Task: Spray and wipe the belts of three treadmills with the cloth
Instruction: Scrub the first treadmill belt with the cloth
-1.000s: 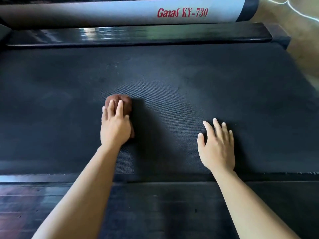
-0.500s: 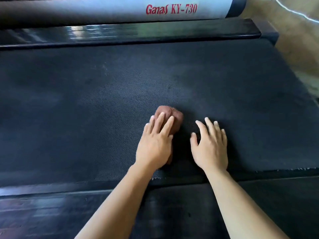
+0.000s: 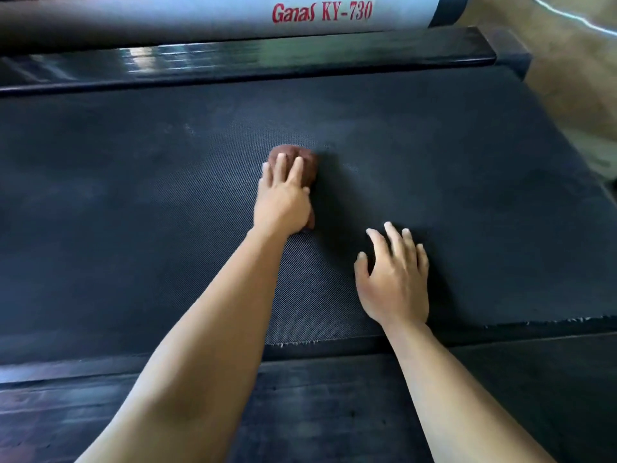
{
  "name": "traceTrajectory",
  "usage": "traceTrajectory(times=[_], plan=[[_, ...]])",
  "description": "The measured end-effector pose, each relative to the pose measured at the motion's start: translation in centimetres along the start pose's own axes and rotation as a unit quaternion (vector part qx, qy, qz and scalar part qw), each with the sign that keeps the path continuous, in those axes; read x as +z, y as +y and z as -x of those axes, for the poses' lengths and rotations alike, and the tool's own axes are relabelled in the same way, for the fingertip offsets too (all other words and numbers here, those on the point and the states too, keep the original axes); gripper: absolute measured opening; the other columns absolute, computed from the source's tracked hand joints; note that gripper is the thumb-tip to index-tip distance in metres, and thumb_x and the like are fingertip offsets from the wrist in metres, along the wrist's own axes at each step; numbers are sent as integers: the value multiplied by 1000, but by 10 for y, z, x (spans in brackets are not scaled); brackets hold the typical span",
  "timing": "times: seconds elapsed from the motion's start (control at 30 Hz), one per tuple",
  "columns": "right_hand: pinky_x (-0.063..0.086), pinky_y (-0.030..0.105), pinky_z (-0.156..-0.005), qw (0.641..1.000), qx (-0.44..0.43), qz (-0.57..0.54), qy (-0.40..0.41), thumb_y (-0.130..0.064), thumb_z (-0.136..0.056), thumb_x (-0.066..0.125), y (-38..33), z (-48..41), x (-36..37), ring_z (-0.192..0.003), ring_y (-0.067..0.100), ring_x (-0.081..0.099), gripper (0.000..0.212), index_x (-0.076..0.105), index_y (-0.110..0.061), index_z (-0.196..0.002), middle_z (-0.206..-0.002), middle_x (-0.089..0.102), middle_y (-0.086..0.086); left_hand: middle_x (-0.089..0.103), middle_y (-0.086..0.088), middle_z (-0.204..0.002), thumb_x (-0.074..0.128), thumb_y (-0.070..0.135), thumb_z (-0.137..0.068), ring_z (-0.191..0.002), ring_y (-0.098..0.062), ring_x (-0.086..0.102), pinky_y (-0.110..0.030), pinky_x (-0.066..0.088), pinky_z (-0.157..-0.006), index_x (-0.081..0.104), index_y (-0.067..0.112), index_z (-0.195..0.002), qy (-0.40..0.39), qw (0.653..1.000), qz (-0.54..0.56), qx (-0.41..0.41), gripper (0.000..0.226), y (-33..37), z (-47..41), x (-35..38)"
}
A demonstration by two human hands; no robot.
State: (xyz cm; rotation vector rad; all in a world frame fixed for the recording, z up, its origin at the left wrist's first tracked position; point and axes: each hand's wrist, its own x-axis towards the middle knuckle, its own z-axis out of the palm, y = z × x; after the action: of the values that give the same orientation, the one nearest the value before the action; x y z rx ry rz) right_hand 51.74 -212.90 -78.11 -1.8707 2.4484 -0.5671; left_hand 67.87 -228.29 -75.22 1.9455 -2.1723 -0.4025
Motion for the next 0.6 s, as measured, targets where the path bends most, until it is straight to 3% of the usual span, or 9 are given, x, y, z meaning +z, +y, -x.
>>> traceTrajectory(times=[0.13,0.27,0.43,0.53,0.6], plan=[[22,51,-117,1000,1,-3,1,-36,-93,44,1,-1,0,-143,32,34,47,54,-23,-137,-152,44,5,7,-10,-167,44,30,-103,-153,-37,0,-39,3,-124,17,23,-159,-22,994,-13,102,63,38,26,17],[23,51,-117,1000,6,-3,-2,-31,-93,55,1,-2,1,-143,32,34,43,54,-23,-136,-152,44,5,21,-9,-164,45,32,-96,-151,-38,15,-47,18,-123,32,24,-155,-19,989,31,146,61,17,94,18],[16,48,-120,1000,0,-18,-25,-35,-98,48,4,-1,-1,-147,30,28,44,51,-25,-141,-156,38,2,21,-5,-165,41,35,-95,-152,-36,13,-44,15,-123,35,25,-154,16,998,34,49,60,-48,154,1],[13,46,-120,998,-8,-34,-43,-35,-98,50,8,-3,-4,-148,28,25,44,50,-26,-142,-157,36,2,11,-7,-167,48,26,-101,-153,-36,4,-44,9,-125,29,21,-157,46,997,43,-52,60,-63,143,-7],[14,45,-120,996,-4,-68,-59,-32,-97,53,10,-6,-9,-147,29,26,44,53,-22,-140,-156,38,3,8,-8,-167,46,26,-101,-153,-36,3,-44,7,-125,23,19,-158,64,996,26,-60,62,-52,127,-7]])
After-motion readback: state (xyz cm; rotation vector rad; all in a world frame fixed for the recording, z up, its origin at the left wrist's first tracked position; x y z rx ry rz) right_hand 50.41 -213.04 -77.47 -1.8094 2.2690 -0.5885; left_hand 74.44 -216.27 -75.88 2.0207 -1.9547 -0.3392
